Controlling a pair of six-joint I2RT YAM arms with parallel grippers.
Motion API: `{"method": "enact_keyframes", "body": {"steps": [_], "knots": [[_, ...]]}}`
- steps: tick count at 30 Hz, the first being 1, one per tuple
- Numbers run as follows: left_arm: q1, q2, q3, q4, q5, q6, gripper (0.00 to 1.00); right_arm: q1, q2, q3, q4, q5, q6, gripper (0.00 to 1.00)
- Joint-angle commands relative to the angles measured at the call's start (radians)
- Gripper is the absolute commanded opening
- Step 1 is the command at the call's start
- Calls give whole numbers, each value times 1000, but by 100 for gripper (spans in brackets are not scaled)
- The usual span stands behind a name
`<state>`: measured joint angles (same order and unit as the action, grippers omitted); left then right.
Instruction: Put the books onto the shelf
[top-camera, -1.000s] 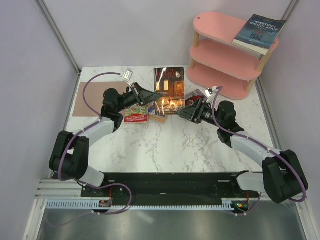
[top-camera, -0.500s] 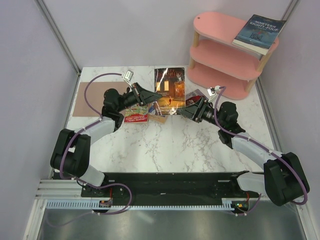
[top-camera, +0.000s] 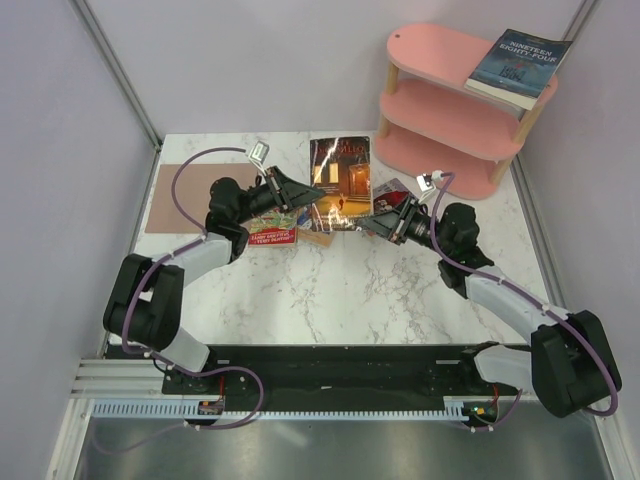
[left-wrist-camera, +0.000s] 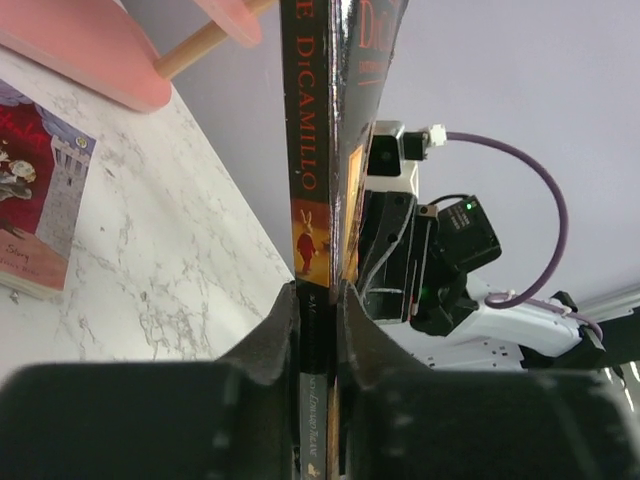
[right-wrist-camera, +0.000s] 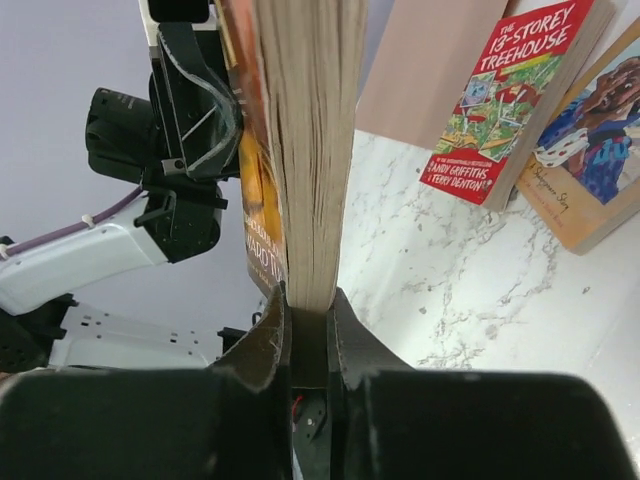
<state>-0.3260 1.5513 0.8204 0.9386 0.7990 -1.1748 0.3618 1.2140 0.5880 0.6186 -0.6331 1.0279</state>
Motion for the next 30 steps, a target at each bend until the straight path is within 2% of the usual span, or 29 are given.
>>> {"method": "enact_keyframes", "body": {"steps": [1, 3, 6, 8, 12, 16, 19, 30], "knots": [[-15, -11, 31, -70, 51, 91, 30, 2, -102, 122, -229, 53, -170, 0], [-1, -48, 45, -179, 31, 162, 45, 2, -125, 195, -336, 76, -269, 0], [28, -121, 52, -404, -58, 314, 52, 2, -149, 290, -501, 114, -337, 0], [51, -160, 52, -550, -110, 414, 54, 0, -154, 334, -533, 125, -357, 0], [65, -243, 30, -693, -231, 532, 56, -7, -137, 482, -615, 161, -407, 0], [65, -257, -29, -705, -213, 563, 56, -33, -70, 633, -712, 214, -463, 0], [65, -261, -85, -695, -199, 554, 56, -118, 2, 742, -729, 187, -439, 0], [65, -300, -231, -675, -181, 555, 56, -550, 290, 1226, -749, -60, -322, 0]]}}
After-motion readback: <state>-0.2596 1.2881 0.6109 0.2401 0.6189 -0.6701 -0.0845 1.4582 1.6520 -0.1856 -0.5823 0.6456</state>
